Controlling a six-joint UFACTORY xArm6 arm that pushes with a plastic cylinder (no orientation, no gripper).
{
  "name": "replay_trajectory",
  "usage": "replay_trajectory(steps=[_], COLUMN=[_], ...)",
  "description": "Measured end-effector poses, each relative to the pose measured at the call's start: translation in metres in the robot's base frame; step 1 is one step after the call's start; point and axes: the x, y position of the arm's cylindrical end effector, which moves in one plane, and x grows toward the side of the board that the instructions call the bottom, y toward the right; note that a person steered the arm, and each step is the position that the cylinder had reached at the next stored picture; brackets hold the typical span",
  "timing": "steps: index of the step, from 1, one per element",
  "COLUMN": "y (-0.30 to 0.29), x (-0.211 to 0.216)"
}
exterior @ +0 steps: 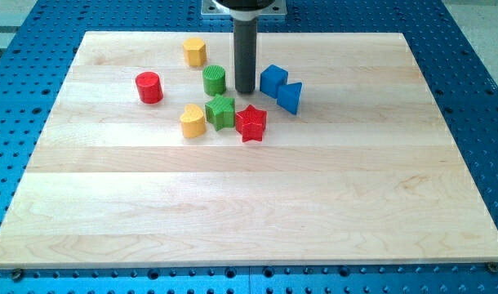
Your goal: Separate the blue blocks from the other blocks
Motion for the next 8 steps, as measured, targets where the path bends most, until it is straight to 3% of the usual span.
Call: replay_trajectory(steps=[1, 2, 3, 4, 5, 6, 7, 8], y=[0.054, 0.036, -0.006, -0.009, -0.024, -0.047, -0.03, -0.016], x=[0.039, 0.095, 0.082, 0.068, 0.102, 0.065, -0.001, -0.008])
